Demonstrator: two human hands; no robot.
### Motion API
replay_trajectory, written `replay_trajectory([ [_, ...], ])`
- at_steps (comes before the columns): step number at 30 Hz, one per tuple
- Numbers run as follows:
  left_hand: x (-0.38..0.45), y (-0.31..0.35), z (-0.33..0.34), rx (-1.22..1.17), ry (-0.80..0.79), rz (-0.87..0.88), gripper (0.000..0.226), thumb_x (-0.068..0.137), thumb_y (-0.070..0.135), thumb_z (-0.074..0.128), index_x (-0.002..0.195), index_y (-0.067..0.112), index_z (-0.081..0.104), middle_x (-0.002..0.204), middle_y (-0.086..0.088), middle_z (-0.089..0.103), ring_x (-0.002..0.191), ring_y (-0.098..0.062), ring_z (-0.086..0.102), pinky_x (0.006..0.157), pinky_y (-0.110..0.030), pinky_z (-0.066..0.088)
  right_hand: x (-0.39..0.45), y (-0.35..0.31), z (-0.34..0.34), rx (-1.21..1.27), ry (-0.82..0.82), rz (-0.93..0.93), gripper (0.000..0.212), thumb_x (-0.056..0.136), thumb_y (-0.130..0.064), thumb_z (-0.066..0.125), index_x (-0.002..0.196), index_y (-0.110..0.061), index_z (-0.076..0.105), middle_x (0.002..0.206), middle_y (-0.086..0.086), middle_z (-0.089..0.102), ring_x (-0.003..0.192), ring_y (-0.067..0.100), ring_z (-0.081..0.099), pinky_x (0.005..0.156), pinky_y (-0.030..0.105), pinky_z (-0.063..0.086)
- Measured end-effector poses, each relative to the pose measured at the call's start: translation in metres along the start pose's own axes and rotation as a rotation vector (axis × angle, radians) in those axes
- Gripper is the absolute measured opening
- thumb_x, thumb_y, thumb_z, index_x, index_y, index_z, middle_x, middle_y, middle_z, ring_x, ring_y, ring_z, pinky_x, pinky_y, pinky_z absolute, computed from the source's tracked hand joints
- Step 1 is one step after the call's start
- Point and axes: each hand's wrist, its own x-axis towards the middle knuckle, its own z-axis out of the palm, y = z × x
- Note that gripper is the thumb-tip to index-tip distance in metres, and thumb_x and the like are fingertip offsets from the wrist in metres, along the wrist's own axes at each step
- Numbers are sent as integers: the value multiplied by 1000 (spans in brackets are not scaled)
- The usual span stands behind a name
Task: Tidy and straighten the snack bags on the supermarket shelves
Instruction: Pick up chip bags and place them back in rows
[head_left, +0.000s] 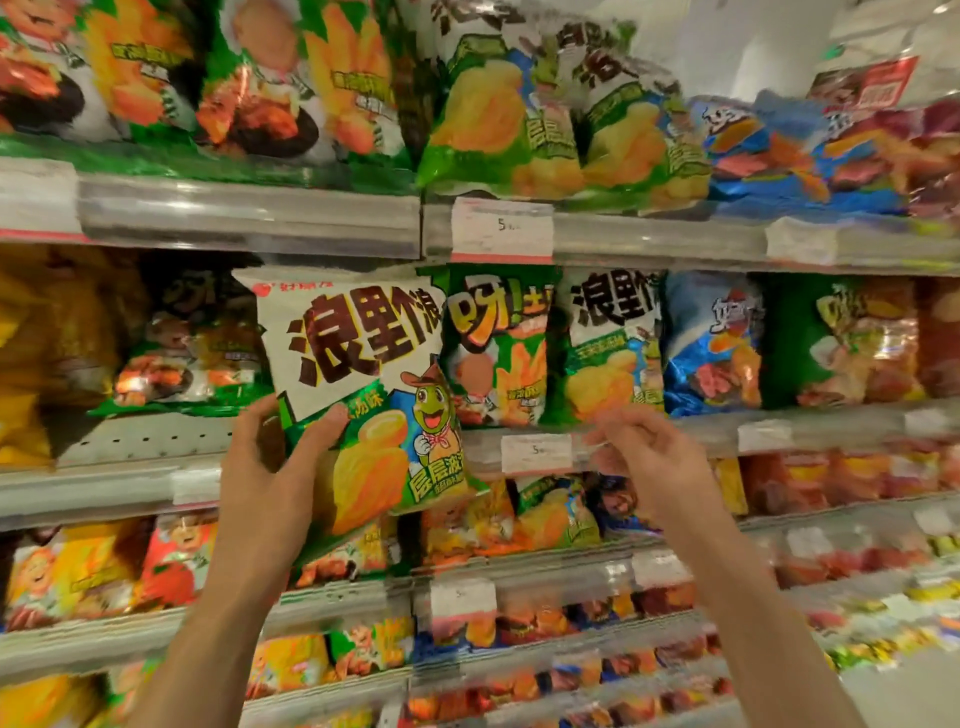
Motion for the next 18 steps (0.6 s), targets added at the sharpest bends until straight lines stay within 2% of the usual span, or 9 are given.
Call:
replay_trajectory([
  [3,-7,1,18,35,27,5,35,90,38,71,120,33,55,111,8,67,99,-20,68,75,-37,53,31,0,-11,-58,-61,-4,14,103,-17,59,103,-14,73,86,-4,77,80,10,72,84,32,60],
  [6,-9,6,28,67,45,35,36,92,35,70,125,31,55,111,9,69,101,-19,69,74,-33,53,54,-5,-4,-122,-143,-66,15,101,-14,58,103,-18,73,95,-5,75,90,13,72,86,29,59],
  [9,-10,12,32,89,44,55,34,92,36,70,123,34,56,112,7,70,100,-19,70,75,-34,54,71,-10,11,-165,-188,-136,11,99,-28,63,107,-24,70,104,-9,72,98,8,68,97,37,56],
  [12,-9,13,30,109,48,50,37,91,39,70,125,34,55,115,7,70,103,-19,70,76,-35,55,81,-16,30,-244,-190,-132,52,97,-48,64,137,-15,55,117,-9,65,100,5,63,89,25,53],
  [14,-10,14,28,104,65,56,31,91,38,69,119,38,56,113,9,69,101,-18,70,74,-33,55,83,-19,43,-222,-247,-103,70,95,-56,62,148,-14,44,130,-5,62,114,12,62,97,29,51],
  [15,-10,16,27,103,74,60,26,92,36,69,114,41,55,110,11,68,99,-16,70,72,-31,54,84,-18,49,-213,-270,-104,70,94,-58,61,148,-16,44,132,-7,63,118,14,62,100,33,50],
  [16,-10,17,27,101,78,62,24,93,35,68,110,43,54,108,13,67,96,-13,69,69,-29,53,84,-18,54,-214,-282,-105,66,94,-59,61,144,-18,47,125,-10,66,114,13,63,97,34,51],
  [18,-9,18,22,99,81,63,25,94,35,67,113,42,53,107,15,66,94,-10,68,66,-26,51,85,-19,61,-222,-275,-107,52,96,-57,60,132,-21,52,106,-17,66,95,2,62,79,26,49],
])
